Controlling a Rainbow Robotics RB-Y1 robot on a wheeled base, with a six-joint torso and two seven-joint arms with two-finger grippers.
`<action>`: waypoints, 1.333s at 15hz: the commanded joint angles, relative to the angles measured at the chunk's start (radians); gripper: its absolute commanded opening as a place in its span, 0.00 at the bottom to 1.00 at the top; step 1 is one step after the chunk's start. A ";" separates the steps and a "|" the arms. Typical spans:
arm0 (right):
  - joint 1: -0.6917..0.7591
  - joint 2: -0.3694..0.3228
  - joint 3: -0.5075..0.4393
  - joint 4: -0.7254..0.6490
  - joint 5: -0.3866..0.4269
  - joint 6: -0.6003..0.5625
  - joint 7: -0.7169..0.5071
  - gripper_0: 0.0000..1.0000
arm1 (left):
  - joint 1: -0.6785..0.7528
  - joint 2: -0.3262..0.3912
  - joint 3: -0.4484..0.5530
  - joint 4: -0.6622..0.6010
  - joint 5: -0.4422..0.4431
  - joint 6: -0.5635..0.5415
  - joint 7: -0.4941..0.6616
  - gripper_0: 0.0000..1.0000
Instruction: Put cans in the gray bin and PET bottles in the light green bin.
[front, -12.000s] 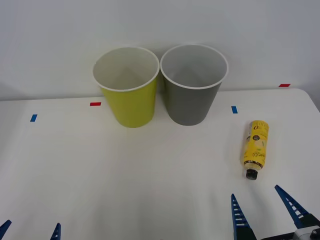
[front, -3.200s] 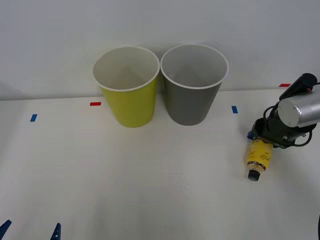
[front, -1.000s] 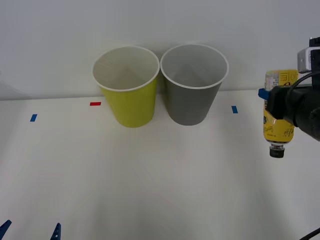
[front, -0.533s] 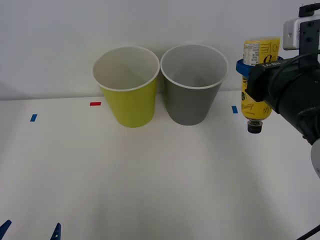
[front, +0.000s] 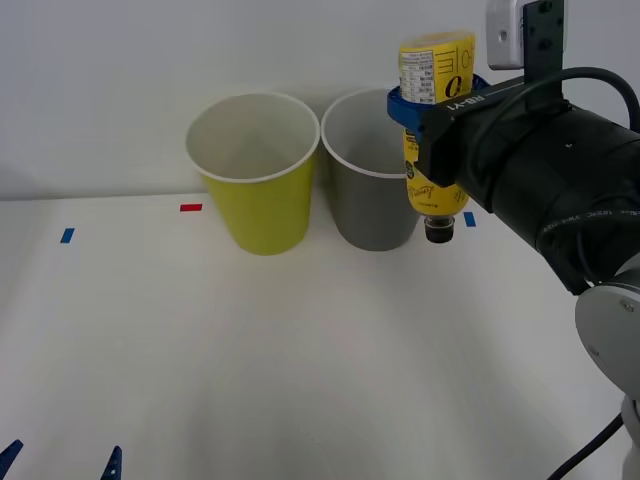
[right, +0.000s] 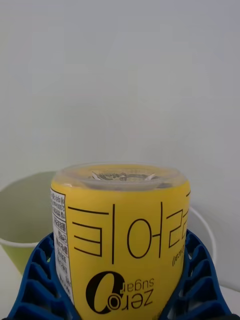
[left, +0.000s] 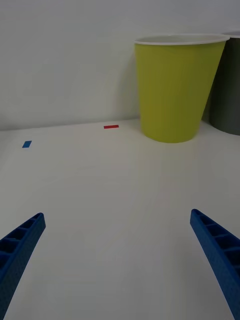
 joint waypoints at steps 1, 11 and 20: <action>-0.052 -0.011 0.024 0.032 -0.056 -0.061 0.007 0.00 | 0.000 0.000 0.000 0.000 0.000 0.000 0.000 1.00; -0.336 0.003 0.170 0.476 -0.137 -0.446 -0.007 0.00 | 0.000 0.000 0.000 0.000 0.000 0.000 0.000 1.00; -0.483 0.038 0.252 0.828 -0.102 -0.759 0.013 0.00 | 0.000 0.000 0.000 0.000 0.000 0.000 0.000 1.00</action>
